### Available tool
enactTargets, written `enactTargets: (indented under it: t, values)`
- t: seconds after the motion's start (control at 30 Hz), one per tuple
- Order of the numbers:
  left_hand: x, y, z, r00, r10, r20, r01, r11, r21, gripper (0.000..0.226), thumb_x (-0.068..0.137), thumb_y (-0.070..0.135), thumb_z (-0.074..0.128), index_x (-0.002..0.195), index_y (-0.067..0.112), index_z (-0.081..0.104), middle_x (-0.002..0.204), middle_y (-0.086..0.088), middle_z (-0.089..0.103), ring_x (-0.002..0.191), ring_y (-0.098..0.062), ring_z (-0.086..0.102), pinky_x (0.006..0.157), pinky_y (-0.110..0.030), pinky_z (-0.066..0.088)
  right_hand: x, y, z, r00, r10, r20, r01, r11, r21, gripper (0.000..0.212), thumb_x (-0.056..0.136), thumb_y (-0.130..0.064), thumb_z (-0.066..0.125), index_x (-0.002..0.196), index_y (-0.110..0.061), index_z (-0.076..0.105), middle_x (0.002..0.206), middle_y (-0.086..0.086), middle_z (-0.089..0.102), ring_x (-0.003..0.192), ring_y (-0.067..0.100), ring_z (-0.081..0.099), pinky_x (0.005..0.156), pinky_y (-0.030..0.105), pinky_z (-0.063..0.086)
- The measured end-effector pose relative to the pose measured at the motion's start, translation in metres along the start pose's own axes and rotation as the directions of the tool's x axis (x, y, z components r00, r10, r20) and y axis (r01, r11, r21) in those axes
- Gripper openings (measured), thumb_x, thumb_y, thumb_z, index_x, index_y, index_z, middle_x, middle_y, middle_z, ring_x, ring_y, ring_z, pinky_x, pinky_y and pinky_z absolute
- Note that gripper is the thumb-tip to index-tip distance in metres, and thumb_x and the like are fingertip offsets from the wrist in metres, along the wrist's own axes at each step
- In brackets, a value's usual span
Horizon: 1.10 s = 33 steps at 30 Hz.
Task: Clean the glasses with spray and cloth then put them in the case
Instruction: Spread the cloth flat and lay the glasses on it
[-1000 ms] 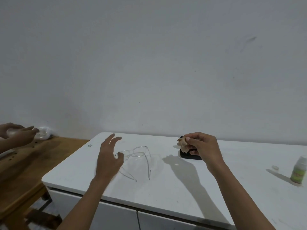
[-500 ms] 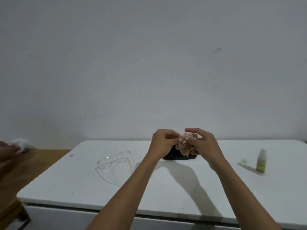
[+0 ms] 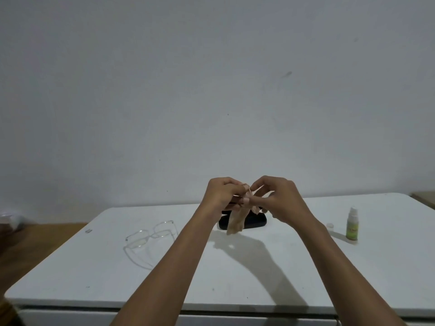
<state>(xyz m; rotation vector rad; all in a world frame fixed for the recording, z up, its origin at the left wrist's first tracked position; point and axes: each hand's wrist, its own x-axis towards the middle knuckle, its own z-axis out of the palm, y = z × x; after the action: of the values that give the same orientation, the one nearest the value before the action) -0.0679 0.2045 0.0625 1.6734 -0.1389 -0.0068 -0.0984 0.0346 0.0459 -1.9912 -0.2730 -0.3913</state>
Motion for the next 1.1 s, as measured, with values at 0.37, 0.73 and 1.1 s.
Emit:
enactTargets:
  t: [0.37, 0.73, 1.1]
  values:
    - [0.0, -0.006, -0.027, 1.0, 0.024, 0.001, -0.024, 0.999, 0.031, 0.021, 0.079, 0.019, 0.086, 0.084, 0.004, 0.071, 0.07, -0.008, 0.066, 0.056, -0.019, 0.058, 0.062, -0.027, 0.058, 0.015, 0.018, 0.009, 0.999, 0.036, 0.02, -0.035, 0.998, -0.049, 0.018, 0.098, -0.024, 0.061, 0.083, -0.023, 0.07, 0.065, -0.003, 0.062, 0.057, 0.015, 0.053, 0.056, 0.024, 0.041]
    - [0.005, -0.009, -0.055, 0.994, 0.108, 0.002, -0.107, 0.98, 0.166, 0.023, 0.081, 0.021, 0.084, 0.083, 0.005, 0.067, 0.074, -0.008, 0.07, 0.065, -0.019, 0.062, 0.073, -0.035, 0.057, 0.023, 0.019, -0.004, 0.964, 0.021, 0.267, -0.027, 0.999, 0.018, 0.005, 0.085, -0.013, 0.081, 0.085, -0.015, 0.077, 0.084, 0.015, 0.076, 0.074, 0.015, 0.066, 0.065, 0.024, 0.049]
    - [0.003, -0.02, -0.071, 0.974, 0.093, 0.207, -0.152, 0.945, 0.289, 0.011, 0.081, 0.004, 0.081, 0.09, -0.001, 0.077, 0.078, -0.013, 0.07, 0.063, -0.012, 0.061, 0.073, -0.033, 0.054, 0.026, 0.034, -0.011, 0.997, 0.075, 0.012, -0.076, 0.994, 0.084, 0.021, 0.093, -0.028, 0.074, 0.078, -0.014, 0.076, 0.072, -0.005, 0.071, 0.067, 0.015, 0.057, 0.063, 0.027, 0.05]
